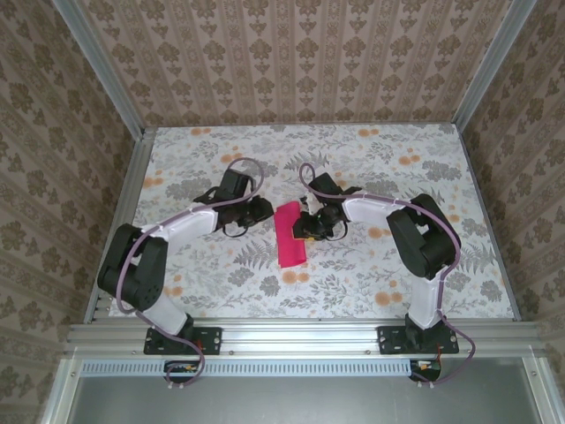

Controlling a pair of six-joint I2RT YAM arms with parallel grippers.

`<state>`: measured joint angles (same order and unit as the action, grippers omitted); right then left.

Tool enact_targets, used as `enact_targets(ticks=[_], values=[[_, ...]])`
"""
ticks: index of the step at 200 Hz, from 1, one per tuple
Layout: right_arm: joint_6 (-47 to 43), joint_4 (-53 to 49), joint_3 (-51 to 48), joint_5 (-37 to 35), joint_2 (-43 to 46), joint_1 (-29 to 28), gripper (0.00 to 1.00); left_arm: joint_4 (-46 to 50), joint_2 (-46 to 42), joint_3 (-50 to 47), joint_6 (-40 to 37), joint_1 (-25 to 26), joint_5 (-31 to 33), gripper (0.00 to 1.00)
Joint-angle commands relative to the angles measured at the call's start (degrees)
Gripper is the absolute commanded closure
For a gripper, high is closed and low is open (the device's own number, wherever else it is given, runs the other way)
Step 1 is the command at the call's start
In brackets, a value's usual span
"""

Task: Fold a paper plane with a square sheet of paper (pick it up from the middle)
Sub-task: First fold in half a square sheet of paper at the center of the table.

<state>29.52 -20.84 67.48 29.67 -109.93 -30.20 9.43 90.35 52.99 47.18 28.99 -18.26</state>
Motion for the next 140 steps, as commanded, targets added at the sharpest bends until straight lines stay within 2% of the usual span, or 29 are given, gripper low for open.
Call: enact_targets(ticks=[1, 59, 140], values=[[-3.5, -2.0, 0.2, 2.2, -0.6, 0.3, 0.72, 0.1, -2.7, -2.7, 1.2, -1.3, 0.4, 0.73], [-8.6, -8.7, 2.6, -1.1, -3.5, 0.4, 0.70, -0.7, -3.8, -5.3, 1.1, -1.7, -0.5, 0.70], [-11.9, -11.7, 3.1, -3.5, -4.9, 0.5, 0.64, -3.5, -1.1, -5.4, 1.1, -1.4, -2.5, 0.67]])
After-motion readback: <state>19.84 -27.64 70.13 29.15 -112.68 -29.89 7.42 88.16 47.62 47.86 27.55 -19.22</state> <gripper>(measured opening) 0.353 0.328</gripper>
